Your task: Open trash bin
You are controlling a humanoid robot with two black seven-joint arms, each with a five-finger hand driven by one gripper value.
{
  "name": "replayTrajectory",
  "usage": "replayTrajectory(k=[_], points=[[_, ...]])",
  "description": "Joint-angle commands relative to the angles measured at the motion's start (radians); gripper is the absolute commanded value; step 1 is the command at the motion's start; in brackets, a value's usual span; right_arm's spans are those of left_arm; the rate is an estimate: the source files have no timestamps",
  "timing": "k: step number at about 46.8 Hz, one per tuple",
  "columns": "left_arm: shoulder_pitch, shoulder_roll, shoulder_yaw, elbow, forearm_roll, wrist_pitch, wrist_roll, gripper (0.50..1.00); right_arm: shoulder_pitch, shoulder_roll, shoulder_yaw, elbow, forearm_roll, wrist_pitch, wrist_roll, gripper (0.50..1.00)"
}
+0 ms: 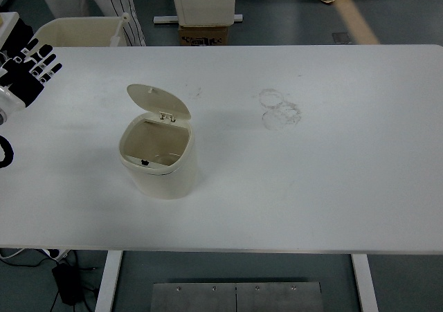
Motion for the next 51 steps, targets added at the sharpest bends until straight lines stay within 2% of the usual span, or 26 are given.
replayTrajectory(k=[1, 51], points=[[0.001, -0.002, 0.0, 0.0, 0.0, 0.0, 0.0, 1.0, 0.001, 0.0, 0.0, 0.0, 0.0, 0.0, 0.0, 0.991], [0.02, -0.011, -0.014, 0.0, 0.002, 0.0, 0.0, 1.0, 0.001, 0.0, 0.0, -0.001, -0.002, -0.002, 0.0, 0.991]])
